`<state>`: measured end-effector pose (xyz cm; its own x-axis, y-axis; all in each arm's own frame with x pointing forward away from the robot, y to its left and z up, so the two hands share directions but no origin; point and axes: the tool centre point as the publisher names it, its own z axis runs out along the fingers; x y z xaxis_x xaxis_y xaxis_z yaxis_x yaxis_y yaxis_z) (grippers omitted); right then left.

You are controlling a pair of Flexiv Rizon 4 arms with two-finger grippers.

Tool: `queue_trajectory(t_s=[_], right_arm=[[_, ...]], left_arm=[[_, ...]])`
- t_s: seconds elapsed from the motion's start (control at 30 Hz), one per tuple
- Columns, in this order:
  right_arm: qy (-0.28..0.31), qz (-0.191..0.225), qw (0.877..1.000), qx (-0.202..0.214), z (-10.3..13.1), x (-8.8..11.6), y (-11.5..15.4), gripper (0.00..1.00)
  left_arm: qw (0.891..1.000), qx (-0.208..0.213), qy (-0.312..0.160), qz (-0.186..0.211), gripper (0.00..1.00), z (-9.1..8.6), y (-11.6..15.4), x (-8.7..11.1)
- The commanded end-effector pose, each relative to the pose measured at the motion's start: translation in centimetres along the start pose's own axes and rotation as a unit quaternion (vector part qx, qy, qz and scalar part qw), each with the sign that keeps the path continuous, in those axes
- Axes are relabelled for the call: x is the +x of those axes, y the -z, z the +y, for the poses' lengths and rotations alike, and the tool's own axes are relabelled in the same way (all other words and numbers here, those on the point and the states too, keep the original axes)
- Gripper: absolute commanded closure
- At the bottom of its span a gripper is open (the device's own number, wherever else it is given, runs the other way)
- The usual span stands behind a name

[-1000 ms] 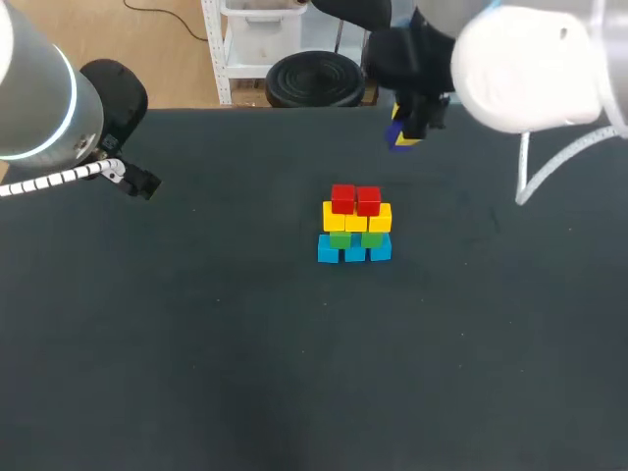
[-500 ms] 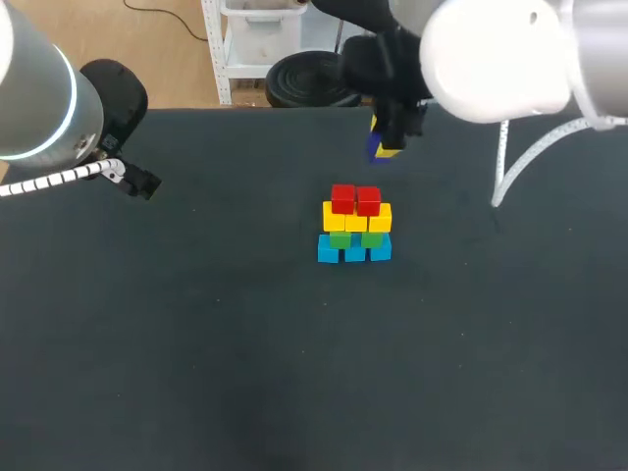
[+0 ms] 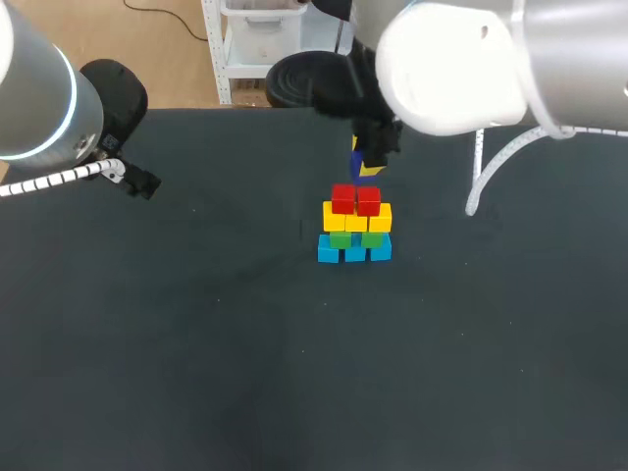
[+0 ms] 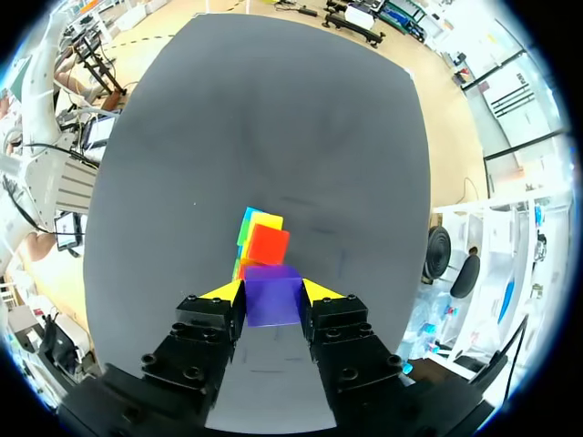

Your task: Place the blue cubes, place green cubes on the blue cubes, place the yellow cubes on the green cubes, then place the red cubes on the yellow cubes, and place purple cube on the red cubes.

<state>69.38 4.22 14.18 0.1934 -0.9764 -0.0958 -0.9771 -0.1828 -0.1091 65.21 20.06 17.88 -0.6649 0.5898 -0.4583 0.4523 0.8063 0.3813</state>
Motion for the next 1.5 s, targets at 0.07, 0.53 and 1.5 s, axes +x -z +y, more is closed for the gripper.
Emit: queue_trajectory(t_s=[0.07, 0.53, 1.5], right_arm=[[-0.001, 0.002, 1.0, -0.003, 0.5, -0.5, -0.4, 1.0], [-0.045, 0.008, 0.999, -0.024, 1.4, -0.8, -1.4, 1.0], [-0.082, -0.005, 0.996, -0.037, 1.4, -0.6, -2.8, 1.0]], left_arm=[[1.0, 0.0, 0.0, -0.001, 0.0, 0.0, 0.0, 0.1], [1.0, 0.0, 0.0, -0.001, 0.0, 0.0, 0.0, 0.1], [1.0, 0.0, 0.0, -0.001, 0.0, 0.0, 0.0, 0.1]])
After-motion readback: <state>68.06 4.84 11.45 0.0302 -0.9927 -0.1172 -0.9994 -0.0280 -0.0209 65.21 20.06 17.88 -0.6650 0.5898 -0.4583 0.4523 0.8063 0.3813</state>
